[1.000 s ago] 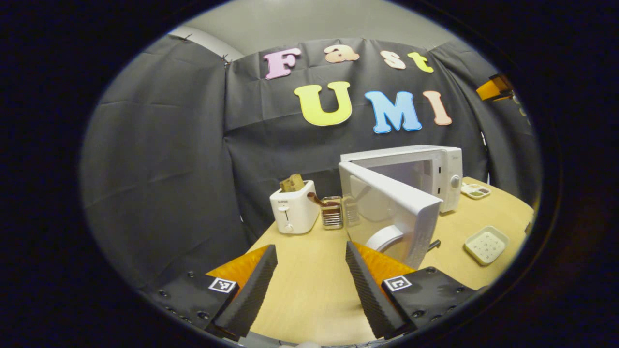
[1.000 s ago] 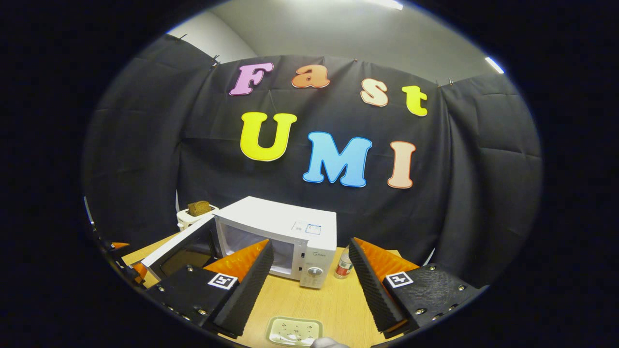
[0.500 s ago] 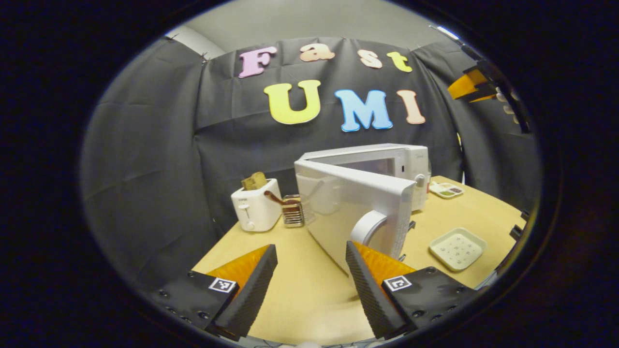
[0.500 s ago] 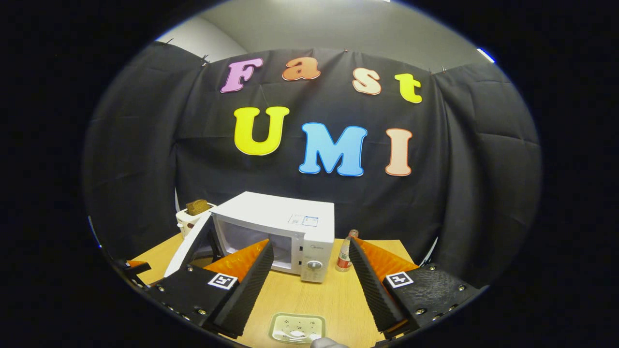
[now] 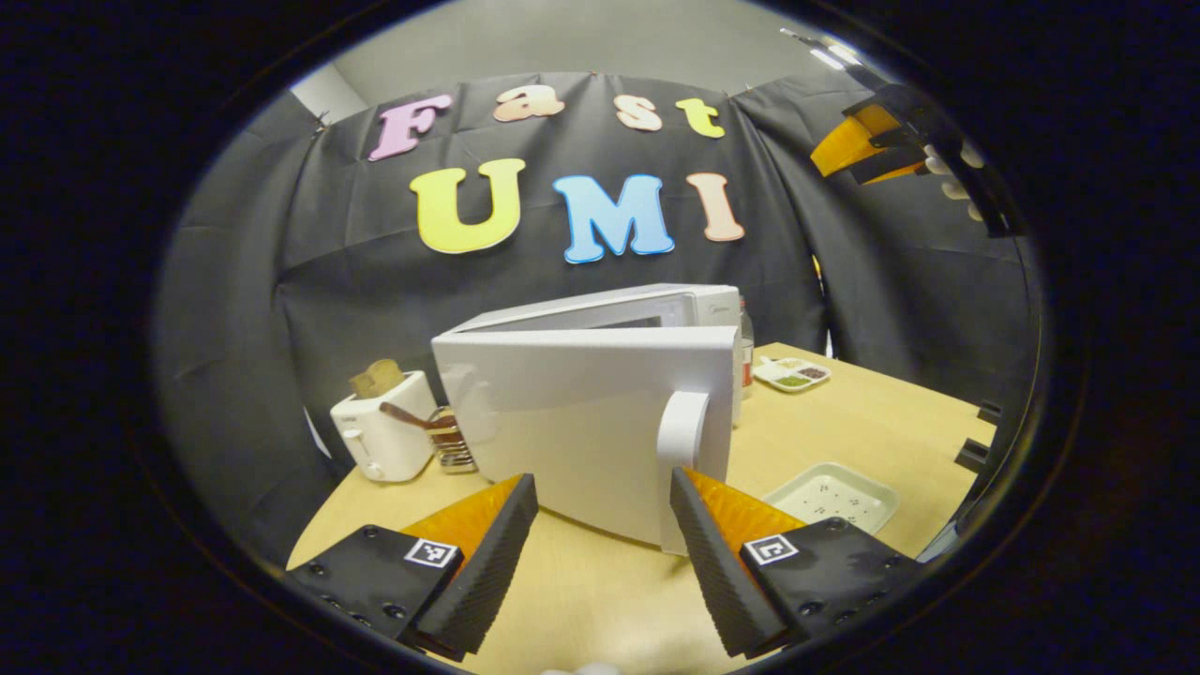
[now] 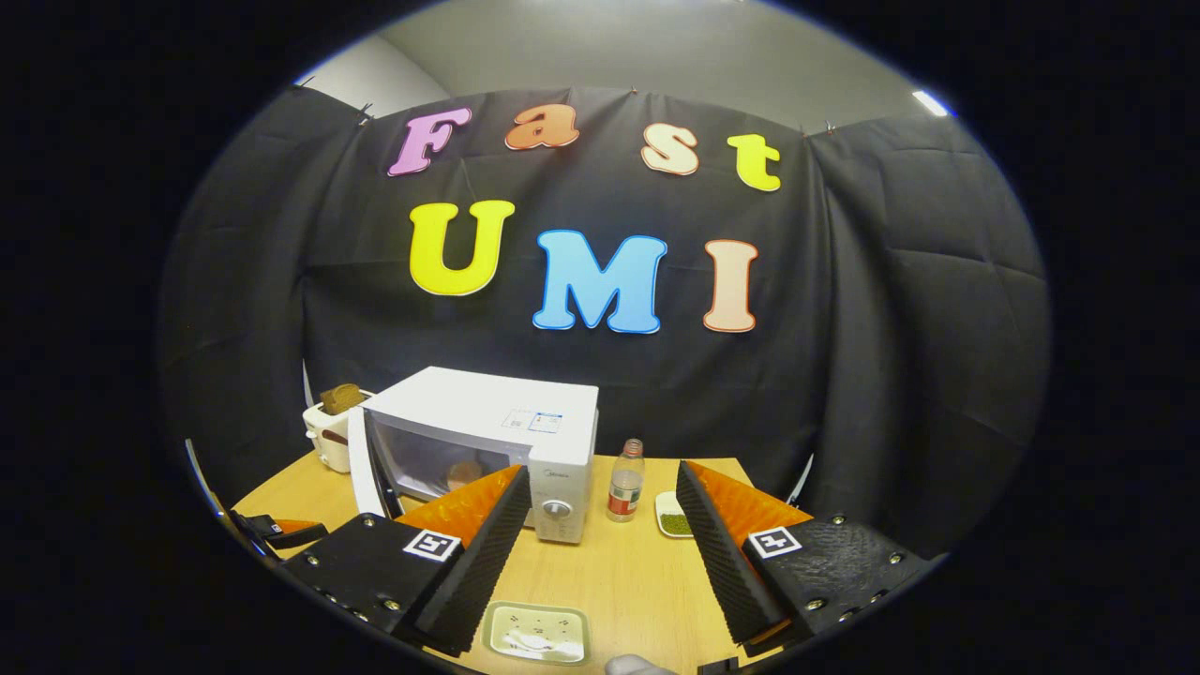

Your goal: Open the microwave oven with the left hand, put the food in, and close the microwave oven.

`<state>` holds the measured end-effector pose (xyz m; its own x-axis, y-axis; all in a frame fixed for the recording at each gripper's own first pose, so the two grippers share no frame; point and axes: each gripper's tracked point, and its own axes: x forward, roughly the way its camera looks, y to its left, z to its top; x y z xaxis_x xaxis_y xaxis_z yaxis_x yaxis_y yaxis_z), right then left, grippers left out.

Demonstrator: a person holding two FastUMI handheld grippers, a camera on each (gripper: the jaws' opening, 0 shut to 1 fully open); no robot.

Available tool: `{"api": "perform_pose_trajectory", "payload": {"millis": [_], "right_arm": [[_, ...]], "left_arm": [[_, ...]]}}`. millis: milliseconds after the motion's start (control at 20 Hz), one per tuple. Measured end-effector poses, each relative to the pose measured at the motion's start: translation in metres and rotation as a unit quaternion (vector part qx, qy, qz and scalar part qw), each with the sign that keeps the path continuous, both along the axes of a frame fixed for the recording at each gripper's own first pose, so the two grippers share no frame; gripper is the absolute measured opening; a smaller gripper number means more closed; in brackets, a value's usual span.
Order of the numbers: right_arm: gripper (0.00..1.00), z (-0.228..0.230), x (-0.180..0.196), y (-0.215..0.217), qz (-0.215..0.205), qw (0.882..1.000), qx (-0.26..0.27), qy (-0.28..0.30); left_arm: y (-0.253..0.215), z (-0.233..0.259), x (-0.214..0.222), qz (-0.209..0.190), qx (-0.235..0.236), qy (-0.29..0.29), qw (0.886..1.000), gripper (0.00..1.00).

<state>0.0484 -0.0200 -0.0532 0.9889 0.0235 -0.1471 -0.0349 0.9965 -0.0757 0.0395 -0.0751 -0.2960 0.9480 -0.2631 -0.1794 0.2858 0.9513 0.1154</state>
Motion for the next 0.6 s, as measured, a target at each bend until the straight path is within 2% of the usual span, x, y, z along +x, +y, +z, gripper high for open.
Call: {"api": "perform_pose_trajectory", "payload": {"millis": [250, 600], "right_arm": [[0.96, -0.005, 0.015, -0.021, -0.021, 1.000, 0.002, 0.013], [0.96, -0.010, 0.040, -0.046, -0.044, 0.999, 0.009, 0.027]], "left_arm": [[-0.044, 0.001, 0.052, -0.022, -0.013, -0.002, 1.000, 0.95], [-0.097, 0.007, 0.121, -0.028, -0.025, -0.008, 0.999, 0.94]]}}
